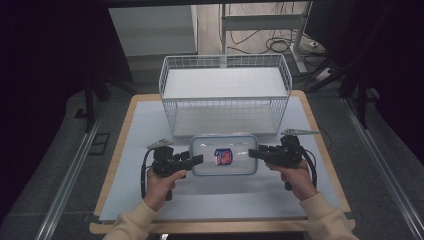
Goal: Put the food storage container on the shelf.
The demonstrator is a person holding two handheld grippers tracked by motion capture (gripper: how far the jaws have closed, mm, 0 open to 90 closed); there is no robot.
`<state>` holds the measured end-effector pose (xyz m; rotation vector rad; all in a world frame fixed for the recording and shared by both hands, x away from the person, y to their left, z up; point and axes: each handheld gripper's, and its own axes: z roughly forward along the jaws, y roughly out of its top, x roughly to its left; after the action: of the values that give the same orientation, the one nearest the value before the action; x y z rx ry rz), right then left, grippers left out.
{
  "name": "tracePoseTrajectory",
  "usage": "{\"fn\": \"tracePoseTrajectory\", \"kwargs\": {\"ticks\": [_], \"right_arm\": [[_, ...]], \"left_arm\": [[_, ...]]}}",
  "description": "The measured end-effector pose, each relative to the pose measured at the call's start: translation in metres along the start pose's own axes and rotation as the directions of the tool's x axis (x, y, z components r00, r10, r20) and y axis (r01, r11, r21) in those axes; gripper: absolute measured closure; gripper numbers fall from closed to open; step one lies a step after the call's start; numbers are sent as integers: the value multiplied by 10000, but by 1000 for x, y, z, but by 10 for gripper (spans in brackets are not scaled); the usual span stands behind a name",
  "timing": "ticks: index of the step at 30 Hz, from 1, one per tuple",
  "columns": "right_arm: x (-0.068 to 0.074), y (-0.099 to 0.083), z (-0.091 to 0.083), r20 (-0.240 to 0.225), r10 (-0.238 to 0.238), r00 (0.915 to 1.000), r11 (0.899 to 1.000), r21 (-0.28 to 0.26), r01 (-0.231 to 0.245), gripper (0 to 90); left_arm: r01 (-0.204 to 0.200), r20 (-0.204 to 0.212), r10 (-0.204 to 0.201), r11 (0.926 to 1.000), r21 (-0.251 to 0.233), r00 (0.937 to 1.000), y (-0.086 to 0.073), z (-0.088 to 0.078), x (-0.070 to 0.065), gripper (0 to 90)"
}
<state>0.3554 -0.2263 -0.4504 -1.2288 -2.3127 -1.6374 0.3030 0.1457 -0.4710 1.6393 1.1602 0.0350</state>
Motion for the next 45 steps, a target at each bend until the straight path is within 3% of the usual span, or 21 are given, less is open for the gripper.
{"fn": "tracePoseTrajectory", "kwargs": {"ticks": [17,31,45], "right_arm": [[14,32,-11,115,-609,9981,9975,-345,612,523],[22,55,-21,173,-803,9966,9944,-674,813,524],[33,84,-32,184,-1085,9939,9889,-1004,1098,524]], "left_arm": [[-402,52,404,9987,-316,9992,32,-10,-9,417],[-555,40,559,9964,-640,9984,60,-17,-20,413],[-980,-38,981,9909,-926,9952,92,-28,-33,412]]}}
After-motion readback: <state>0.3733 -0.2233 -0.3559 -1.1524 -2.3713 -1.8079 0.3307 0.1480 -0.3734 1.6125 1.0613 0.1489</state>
